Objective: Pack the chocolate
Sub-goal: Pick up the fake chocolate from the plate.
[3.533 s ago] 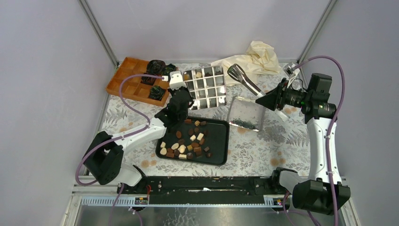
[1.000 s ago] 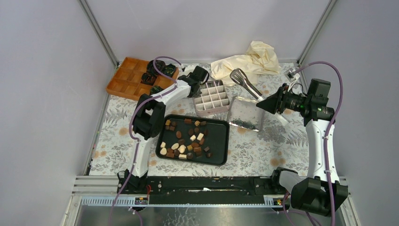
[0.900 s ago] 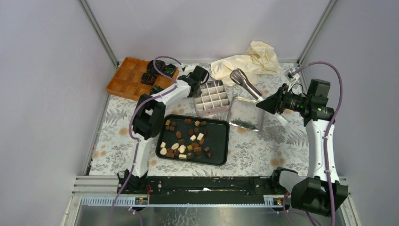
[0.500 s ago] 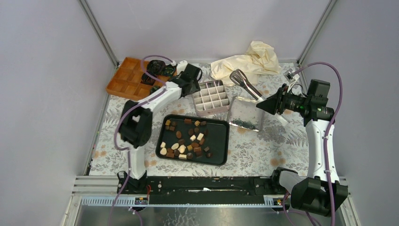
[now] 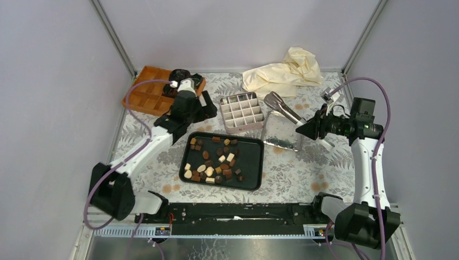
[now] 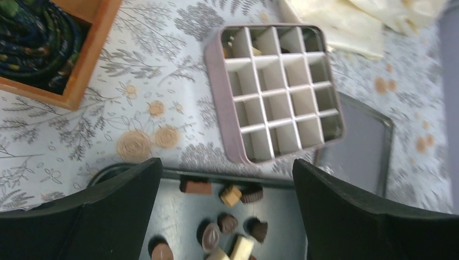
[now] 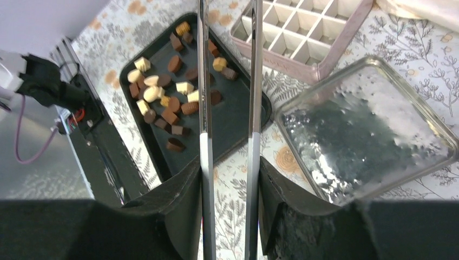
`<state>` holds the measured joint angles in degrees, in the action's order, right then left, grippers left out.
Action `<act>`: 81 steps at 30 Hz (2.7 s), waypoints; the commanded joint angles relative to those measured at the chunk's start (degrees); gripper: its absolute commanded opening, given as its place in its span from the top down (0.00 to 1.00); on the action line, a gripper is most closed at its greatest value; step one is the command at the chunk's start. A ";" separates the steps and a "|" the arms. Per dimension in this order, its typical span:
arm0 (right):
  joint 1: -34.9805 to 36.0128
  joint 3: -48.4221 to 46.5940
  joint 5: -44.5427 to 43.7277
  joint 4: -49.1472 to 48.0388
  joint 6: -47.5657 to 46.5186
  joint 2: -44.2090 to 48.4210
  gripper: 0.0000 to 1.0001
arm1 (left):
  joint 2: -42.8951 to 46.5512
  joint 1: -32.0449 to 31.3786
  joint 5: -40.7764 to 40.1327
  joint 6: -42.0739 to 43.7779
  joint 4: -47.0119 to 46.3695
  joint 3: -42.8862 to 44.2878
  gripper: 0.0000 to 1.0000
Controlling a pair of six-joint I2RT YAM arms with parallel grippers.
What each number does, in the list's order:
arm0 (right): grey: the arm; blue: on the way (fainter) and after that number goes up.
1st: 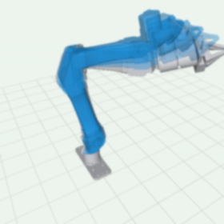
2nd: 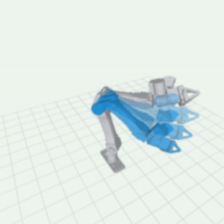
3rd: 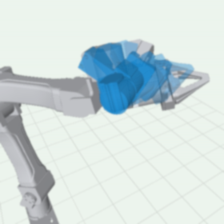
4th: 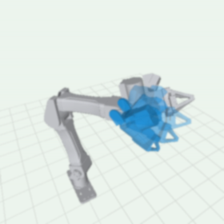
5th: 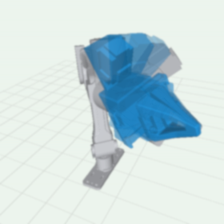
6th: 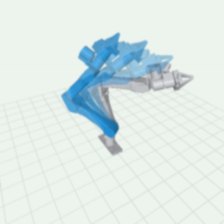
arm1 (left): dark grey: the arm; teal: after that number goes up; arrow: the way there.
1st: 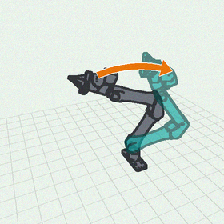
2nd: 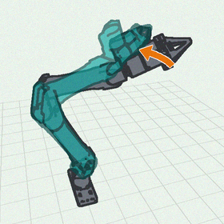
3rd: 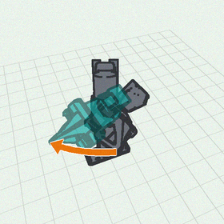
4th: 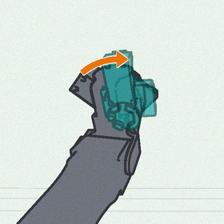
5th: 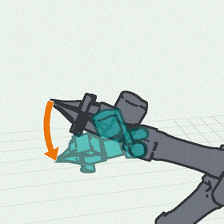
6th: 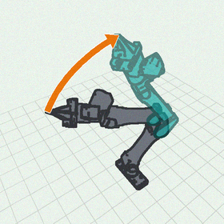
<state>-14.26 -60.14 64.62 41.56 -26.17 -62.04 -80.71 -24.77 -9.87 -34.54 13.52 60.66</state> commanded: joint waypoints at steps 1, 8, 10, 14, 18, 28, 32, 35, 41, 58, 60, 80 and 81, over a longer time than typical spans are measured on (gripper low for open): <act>-0.09 0.84 -0.79 7.00 -14.04 -0.48 0.57 | 10.32 1.99 13.02 1.86 -12.08 -9.17 0.01; 2.40 3.25 -5.73 13.59 -26.12 -2.48 0.57 | 24.85 5.71 18.26 -0.63 -12.95 -21.80 0.01; 4.50 4.05 -7.96 13.36 -27.02 -2.81 0.57 | 28.64 5.89 19.50 -1.04 -13.13 -24.50 0.01; 11.04 5.75 -12.46 10.80 -26.24 -2.62 0.57 | 35.63 5.88 20.80 -4.18 -13.30 -30.29 0.01; 17.49 6.96 -16.36 7.88 -24.38 -2.76 0.57 | 43.95 5.99 20.13 -7.29 -13.26 -35.32 0.01; 30.54 9.09 -23.85 1.58 -22.44 -5.72 0.57 | 53.92 6.02 12.65 -5.51 -7.73 -34.65 0.01; 33.11 9.27 -24.48 -0.82 -20.76 -6.03 0.57 | 54.66 6.01 12.54 -6.76 -7.01 -35.28 0.01; 34.74 9.72 -25.54 -1.92 -20.37 -6.65 0.56 | 55.13 5.97 12.69 -8.46 -6.11 -35.88 0.02; 37.80 9.19 -28.52 -2.45 -20.63 -8.71 0.56 | 57.37 6.02 14.01 -12.87 -8.83 -39.74 0.03; 37.82 10.63 -36.09 -7.54 -15.29 -11.15 0.54 | 58.01 6.01 15.13 -15.21 -10.33 -42.25 0.04; 37.81 9.67 -35.66 -7.46 -15.14 -12.26 0.53 | 57.74 5.99 15.09 -15.18 -10.44 -42.25 0.04; 37.82 4.94 -32.70 -7.63 -13.56 -18.92 0.50 | 53.24 5.98 16.01 -14.50 -15.10 -42.35 0.04; 37.84 4.80 -32.63 -7.68 -13.48 -19.19 0.50 | 53.06 6.02 16.02 -14.50 -15.29 -42.38 0.04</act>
<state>23.27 -52.12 29.65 35.20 -40.58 -80.44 -27.03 -19.07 5.15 -49.39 3.31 18.61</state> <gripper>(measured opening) 0.504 0.961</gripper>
